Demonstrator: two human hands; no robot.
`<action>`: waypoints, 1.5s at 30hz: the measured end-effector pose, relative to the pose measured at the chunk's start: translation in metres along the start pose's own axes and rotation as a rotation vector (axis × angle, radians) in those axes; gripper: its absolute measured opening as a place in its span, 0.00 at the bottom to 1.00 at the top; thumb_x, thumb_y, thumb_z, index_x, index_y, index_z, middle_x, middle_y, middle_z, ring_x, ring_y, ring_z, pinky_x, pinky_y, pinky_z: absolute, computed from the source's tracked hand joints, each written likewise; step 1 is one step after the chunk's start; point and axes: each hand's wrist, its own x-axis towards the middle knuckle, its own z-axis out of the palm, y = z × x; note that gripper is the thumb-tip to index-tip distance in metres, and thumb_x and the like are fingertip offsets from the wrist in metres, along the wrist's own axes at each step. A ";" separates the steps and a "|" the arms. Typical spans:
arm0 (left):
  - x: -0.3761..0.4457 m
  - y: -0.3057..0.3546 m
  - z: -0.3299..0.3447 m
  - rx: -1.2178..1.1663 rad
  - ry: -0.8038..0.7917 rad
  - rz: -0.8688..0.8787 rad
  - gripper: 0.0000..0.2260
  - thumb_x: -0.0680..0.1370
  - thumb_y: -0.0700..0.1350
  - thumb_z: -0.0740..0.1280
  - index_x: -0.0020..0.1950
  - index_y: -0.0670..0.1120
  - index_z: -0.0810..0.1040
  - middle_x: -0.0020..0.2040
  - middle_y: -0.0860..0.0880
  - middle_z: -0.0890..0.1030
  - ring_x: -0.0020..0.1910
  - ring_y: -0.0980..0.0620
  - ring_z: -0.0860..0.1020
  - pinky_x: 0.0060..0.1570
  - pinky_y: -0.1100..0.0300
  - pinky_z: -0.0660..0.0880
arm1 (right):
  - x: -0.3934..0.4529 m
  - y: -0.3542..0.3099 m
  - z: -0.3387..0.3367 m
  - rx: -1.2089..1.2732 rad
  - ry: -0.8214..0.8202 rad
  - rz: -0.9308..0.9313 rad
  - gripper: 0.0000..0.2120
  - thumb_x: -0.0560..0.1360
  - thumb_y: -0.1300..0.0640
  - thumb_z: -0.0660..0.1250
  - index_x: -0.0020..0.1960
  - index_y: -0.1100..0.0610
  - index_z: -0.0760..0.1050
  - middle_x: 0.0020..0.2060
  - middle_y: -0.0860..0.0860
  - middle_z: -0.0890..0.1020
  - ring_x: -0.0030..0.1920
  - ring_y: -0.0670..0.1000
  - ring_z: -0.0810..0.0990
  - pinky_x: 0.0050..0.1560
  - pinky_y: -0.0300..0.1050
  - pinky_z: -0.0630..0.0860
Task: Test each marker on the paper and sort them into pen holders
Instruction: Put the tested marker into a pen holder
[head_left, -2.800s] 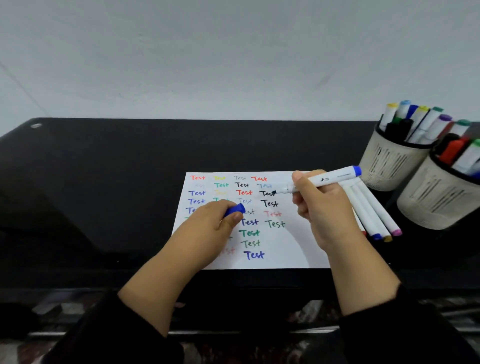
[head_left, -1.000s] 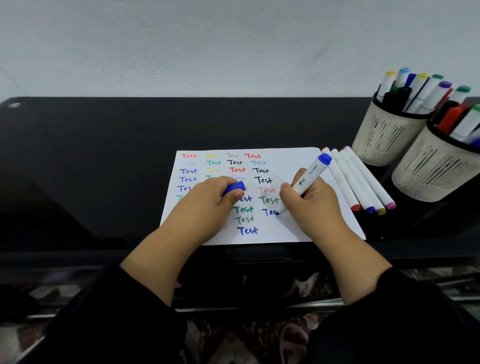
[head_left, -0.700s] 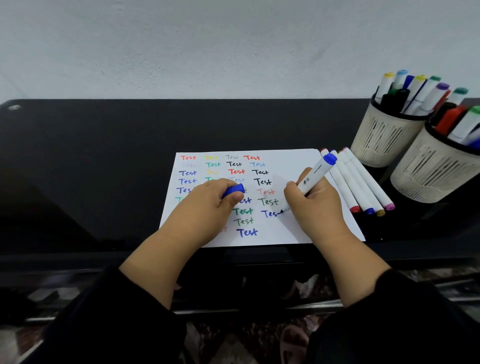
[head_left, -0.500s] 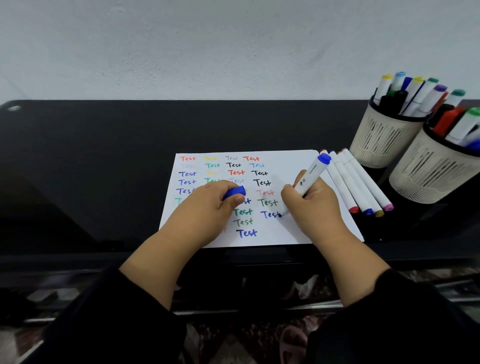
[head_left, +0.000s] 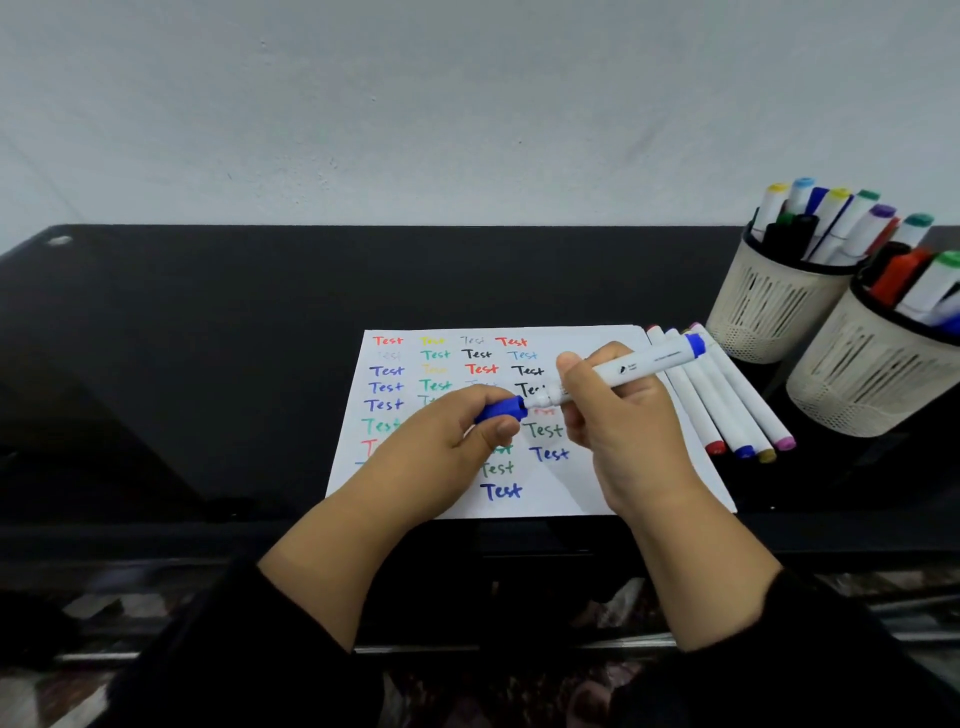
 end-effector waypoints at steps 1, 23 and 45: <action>0.000 0.000 -0.001 -0.006 0.005 0.003 0.05 0.79 0.54 0.58 0.44 0.64 0.68 0.43 0.63 0.75 0.41 0.70 0.72 0.40 0.73 0.65 | 0.000 0.000 0.001 -0.010 -0.010 -0.001 0.16 0.76 0.60 0.66 0.31 0.54 0.67 0.22 0.46 0.71 0.25 0.44 0.69 0.29 0.37 0.68; -0.001 -0.003 -0.013 0.034 0.101 -0.069 0.02 0.79 0.53 0.60 0.47 0.60 0.69 0.37 0.57 0.73 0.35 0.60 0.70 0.34 0.66 0.65 | 0.001 -0.016 0.003 -0.012 -0.197 0.203 0.11 0.79 0.58 0.60 0.38 0.56 0.68 0.24 0.53 0.74 0.24 0.48 0.65 0.26 0.38 0.62; 0.003 -0.006 -0.021 0.131 0.154 -0.095 0.03 0.81 0.50 0.57 0.52 0.59 0.67 0.43 0.60 0.71 0.37 0.61 0.70 0.29 0.69 0.62 | 0.019 -0.019 -0.010 -0.027 -0.193 0.289 0.04 0.67 0.58 0.73 0.34 0.54 0.80 0.28 0.51 0.78 0.28 0.46 0.69 0.28 0.36 0.65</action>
